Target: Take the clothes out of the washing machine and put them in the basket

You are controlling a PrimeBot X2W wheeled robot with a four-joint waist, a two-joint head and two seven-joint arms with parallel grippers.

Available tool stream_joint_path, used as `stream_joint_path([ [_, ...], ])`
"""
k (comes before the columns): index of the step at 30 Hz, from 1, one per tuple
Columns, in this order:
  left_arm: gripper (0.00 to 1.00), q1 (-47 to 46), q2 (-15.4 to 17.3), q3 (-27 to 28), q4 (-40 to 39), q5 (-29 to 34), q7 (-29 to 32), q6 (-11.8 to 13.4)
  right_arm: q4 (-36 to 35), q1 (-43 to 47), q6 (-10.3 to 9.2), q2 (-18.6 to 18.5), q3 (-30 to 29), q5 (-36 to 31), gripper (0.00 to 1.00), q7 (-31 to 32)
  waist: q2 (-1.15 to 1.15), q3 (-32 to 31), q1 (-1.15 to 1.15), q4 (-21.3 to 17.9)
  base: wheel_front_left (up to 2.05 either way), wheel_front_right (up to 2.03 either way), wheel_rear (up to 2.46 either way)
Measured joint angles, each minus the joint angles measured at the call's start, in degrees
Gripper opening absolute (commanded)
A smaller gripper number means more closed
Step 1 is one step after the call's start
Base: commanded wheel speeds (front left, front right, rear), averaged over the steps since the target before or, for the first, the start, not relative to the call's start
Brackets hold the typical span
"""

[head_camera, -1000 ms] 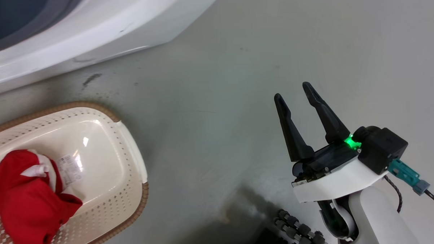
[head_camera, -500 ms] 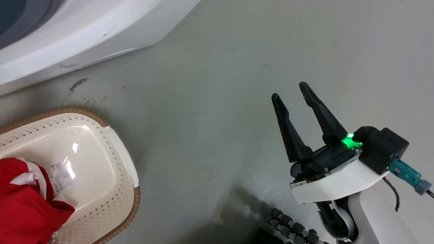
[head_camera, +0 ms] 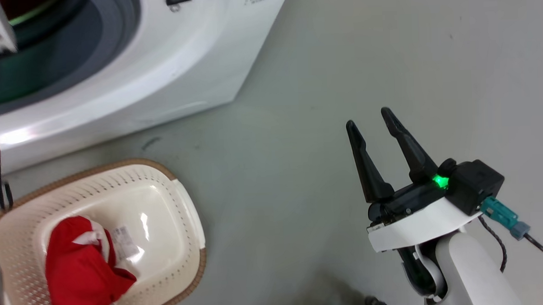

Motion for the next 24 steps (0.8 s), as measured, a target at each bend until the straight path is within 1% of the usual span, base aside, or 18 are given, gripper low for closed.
stream_joint_path([
  [4, 0.00, 5.5, -2.1, 0.7, 1.4, -1.6, -5.9, 0.5, 1.9, 1.2, 0.00, 0.0, -0.1, -1.0, 1.00, 0.0, 0.00, -4.9, 0.00, 1.2, 0.00, 0.00, 0.00],
  [6, 0.00, 8.1, -3.2, 0.5, 2.0, -1.9, -8.0, 0.4, 2.8, 2.3, 0.00, 0.0, -0.4, -1.5, 1.00, 0.1, 0.00, -7.5, -0.01, 1.8, 0.00, 0.00, 0.00],
  [10, 0.00, 13.4, -5.3, 1.0, 2.4, -3.4, -10.1, 0.0, 3.6, 4.6, 0.00, 0.0, -1.9, -2.1, 1.00, 1.2, 0.00, -12.7, -0.01, 3.2, 0.00, 0.00, 0.00],
  [14, 0.00, 19.6, -7.1, 1.7, -0.5, -4.3, -10.8, 0.3, 3.6, 6.5, 0.00, 0.0, -2.4, -2.1, 1.00, 2.0, 0.00, -17.4, -0.01, 4.8, 0.00, 0.00, 0.00],
  [22, 0.00, 31.3, -9.4, 4.5, -16.9, -4.7, -10.8, 0.8, 2.9, 9.2, -0.01, 0.0, -3.7, -2.5, 1.00, 3.9, 0.00, -24.1, -0.02, 8.1, 0.00, 0.00, 0.00],
  [23, 0.00, 32.7, -9.8, 5.0, -19.5, -4.7, -10.8, 1.0, 2.8, 9.5, 0.00, 0.0, -3.9, -2.6, 1.00, 4.1, 0.00, -24.7, -0.02, 8.6, 0.00, 0.00, 0.00],
  [24, 0.00, 35.1, -10.8, 5.7, -24.7, -4.7, -10.9, 1.4, 2.4, 10.2, 0.00, 0.0, -4.2, -2.7, 1.00, 4.5, 0.00, -25.6, -0.02, 9.5, 0.00, 0.00, 0.00],
])
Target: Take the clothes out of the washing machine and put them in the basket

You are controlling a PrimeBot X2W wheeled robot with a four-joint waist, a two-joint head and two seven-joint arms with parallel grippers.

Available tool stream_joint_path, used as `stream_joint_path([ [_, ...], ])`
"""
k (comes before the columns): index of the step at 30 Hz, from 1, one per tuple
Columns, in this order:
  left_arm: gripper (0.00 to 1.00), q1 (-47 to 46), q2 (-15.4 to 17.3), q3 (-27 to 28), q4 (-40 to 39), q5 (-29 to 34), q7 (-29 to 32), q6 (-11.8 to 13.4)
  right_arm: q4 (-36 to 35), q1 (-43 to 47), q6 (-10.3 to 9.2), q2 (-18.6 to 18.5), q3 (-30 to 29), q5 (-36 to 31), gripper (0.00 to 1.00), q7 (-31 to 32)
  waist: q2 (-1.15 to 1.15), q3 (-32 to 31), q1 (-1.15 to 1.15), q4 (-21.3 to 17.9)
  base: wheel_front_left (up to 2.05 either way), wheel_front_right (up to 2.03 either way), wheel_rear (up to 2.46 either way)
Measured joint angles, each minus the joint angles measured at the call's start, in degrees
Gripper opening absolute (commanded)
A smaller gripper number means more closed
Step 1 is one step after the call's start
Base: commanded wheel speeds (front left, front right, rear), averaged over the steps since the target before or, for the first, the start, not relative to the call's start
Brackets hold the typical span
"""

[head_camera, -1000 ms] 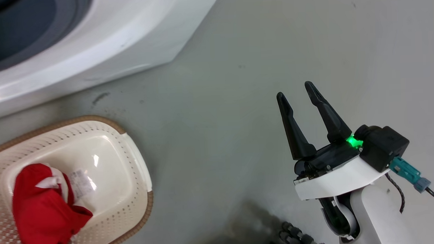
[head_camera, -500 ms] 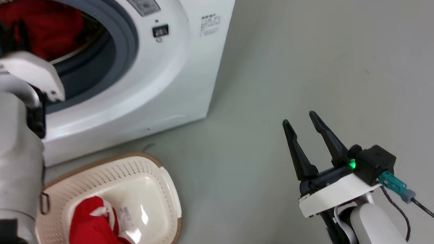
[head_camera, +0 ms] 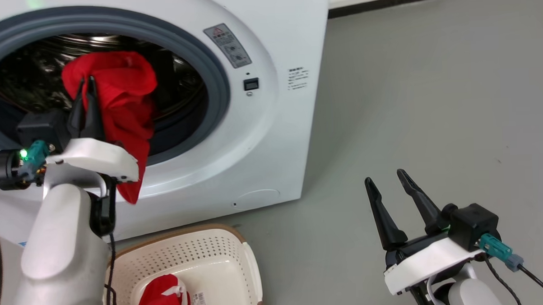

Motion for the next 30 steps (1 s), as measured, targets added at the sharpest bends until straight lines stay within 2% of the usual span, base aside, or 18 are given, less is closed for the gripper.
stream_joint_path([
  [5, 0.00, 6.1, -1.6, 0.4, -11.9, 0.4, -0.1, 0.7, -0.7, 1.3, 0.00, 0.0, -0.3, -0.3, 1.00, 0.8, 0.00, -2.0, 0.00, 2.2, 0.00, 0.00, 0.00],
  [11, 0.00, 13.4, -2.3, 0.2, -26.6, 0.8, 0.1, 2.7, -1.9, 2.7, -0.01, 0.0, -1.2, -0.9, 1.00, 2.0, 0.00, -3.4, 0.00, 4.9, 0.00, 0.00, 0.00],
  [15, 0.00, 18.9, -2.6, -0.3, -36.5, 1.0, 1.9, 4.5, -2.6, 3.4, -0.01, 0.0, -1.6, -1.4, 1.00, 2.9, 0.00, -3.9, 0.00, 7.0, 0.00, 0.00, 0.00],
  [18, 0.00, 23.5, -3.0, -0.4, -40.9, 0.4, 3.8, 5.5, -3.5, 3.4, -0.01, 0.0, -1.5, -1.8, 1.00, 3.4, 0.00, -3.9, 0.00, 8.4, 0.00, 0.00, 0.00],
  [23, 0.00, 30.1, -4.3, -1.3, -39.3, -2.2, 5.5, 5.7, -4.5, 3.2, -0.01, 0.0, -1.1, -1.9, 1.00, 3.8, 0.00, -1.9, 0.01, 9.9, 0.00, 0.00, 0.00],
  [27, 0.00, 32.6, -6.5, -2.5, -31.2, -4.3, 4.3, 4.9, -5.3, 2.2, 0.00, 0.0, -0.7, -2.0, 1.00, 3.7, 0.00, 0.6, 0.02, 10.7, 0.00, 0.00, 0.00],
  [30, 0.00, 32.0, -8.4, -3.4, -22.8, -5.6, 2.7, 3.3, -5.6, 1.1, -0.01, 0.0, -0.5, -2.4, 1.00, 3.7, 0.00, 3.1, 0.02, 11.0, 0.00, 0.00, 0.00],
])
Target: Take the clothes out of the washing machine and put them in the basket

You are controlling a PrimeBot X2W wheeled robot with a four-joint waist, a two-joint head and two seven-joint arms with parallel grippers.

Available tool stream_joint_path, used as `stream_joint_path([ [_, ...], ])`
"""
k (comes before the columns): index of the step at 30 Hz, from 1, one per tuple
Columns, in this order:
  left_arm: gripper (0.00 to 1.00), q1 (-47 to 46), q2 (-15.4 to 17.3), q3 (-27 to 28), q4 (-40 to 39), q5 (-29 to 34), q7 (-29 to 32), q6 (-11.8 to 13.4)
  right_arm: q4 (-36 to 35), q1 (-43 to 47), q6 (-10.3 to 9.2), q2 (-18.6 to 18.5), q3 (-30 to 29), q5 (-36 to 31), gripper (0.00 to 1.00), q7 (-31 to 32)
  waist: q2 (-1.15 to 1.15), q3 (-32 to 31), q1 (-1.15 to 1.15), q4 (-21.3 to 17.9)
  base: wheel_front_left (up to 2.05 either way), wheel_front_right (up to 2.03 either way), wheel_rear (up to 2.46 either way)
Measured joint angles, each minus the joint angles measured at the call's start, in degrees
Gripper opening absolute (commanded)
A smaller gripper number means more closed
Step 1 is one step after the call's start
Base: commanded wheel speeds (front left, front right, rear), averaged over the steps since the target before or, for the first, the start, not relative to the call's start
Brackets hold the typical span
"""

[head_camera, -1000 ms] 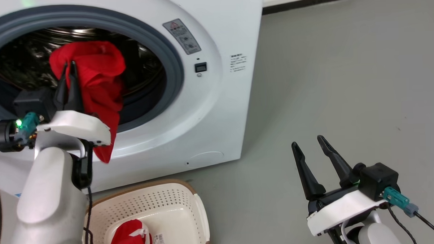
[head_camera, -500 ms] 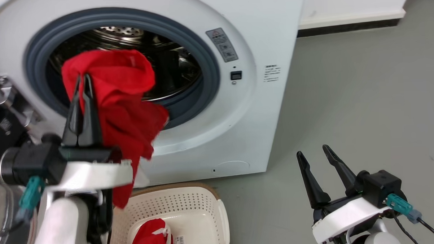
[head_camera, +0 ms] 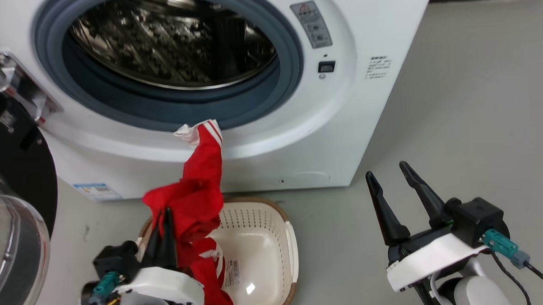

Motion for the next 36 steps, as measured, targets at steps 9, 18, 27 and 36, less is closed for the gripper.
stream_joint_path([
  [9, 0.00, -12.7, -3.5, -1.2, 26.3, 0.1, -2.5, -4.1, -1.6, -4.0, 0.00, 0.0, 0.5, -0.9, 1.00, -0.1, 0.00, 9.2, 0.00, 0.0, 0.00, 0.00, 0.00],
  [18, 0.00, -28.2, -3.9, -0.8, 46.0, 2.7, -2.8, -5.9, -3.0, -8.6, 0.01, 0.0, 1.9, -1.3, 1.00, -1.1, 0.00, 22.4, 0.01, -2.0, 0.00, 0.00, 0.00],
  [27, 0.00, -35.3, -1.3, 1.6, 54.4, 3.5, -2.8, -5.3, -2.7, -10.8, 0.01, 0.0, 3.2, -0.5, 1.00, -3.3, 0.00, 32.8, 0.01, -5.5, 0.00, 0.00, 0.00],
  [36, 1.00, -36.9, 0.0, 3.4, 56.6, 3.5, -2.8, -6.4, 0.3, -11.7, 0.00, 0.0, 3.7, 0.5, 1.00, -5.2, 0.00, 35.2, 0.01, -8.7, 0.00, 0.00, 0.00],
])
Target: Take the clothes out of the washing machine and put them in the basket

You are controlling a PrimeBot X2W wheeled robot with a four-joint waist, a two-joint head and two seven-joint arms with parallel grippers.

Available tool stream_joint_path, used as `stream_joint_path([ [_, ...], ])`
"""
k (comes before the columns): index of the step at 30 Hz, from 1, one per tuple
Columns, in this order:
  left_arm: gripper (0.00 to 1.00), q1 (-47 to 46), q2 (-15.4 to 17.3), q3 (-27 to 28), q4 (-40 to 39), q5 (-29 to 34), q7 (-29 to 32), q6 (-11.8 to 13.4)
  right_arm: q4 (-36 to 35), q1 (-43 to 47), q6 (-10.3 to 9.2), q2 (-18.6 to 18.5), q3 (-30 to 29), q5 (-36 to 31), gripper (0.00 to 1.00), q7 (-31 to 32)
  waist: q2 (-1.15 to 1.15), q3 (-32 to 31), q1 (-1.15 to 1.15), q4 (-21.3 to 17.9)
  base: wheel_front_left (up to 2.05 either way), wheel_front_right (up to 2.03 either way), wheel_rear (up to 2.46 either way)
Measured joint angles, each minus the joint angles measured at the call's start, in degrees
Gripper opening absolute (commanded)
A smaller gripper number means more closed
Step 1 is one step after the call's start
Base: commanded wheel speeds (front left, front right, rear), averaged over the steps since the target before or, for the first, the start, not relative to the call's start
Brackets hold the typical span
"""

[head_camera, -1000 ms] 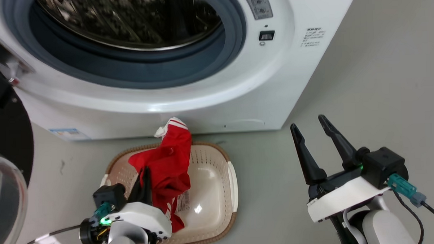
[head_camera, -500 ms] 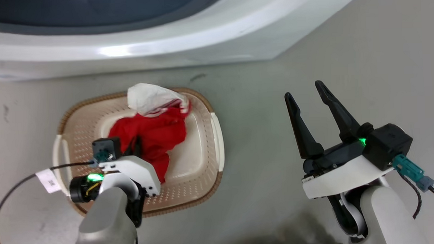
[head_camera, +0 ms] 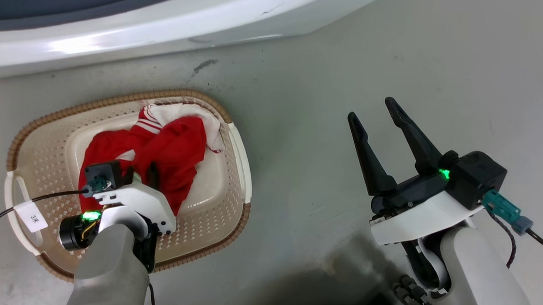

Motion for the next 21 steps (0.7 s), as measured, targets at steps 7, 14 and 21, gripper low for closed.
stream_joint_path([
  [7, 1.00, 4.5, -1.6, 1.9, -2.4, -0.4, 0.0, -1.5, 4.6, 0.0, 0.01, 0.0, -0.3, -0.4, 1.00, -0.8, 0.00, -7.2, -0.01, 0.7, 0.00, 0.00, 0.00],
  [14, 1.00, 12.2, -4.1, 3.4, -12.9, 2.6, 0.0, -1.4, 7.0, 2.3, 0.01, 0.0, -2.9, -1.2, 1.00, 0.0, 0.00, -17.9, -0.01, 2.8, 0.00, 0.00, 0.00],
  [21, 1.00, 20.1, -5.3, 5.1, -26.5, 6.7, 0.0, -1.4, 6.5, 5.8, 0.01, 0.0, -6.9, -1.4, 1.00, 1.0, 0.00, -28.0, -0.02, 5.6, 0.00, 0.00, 0.00],
])
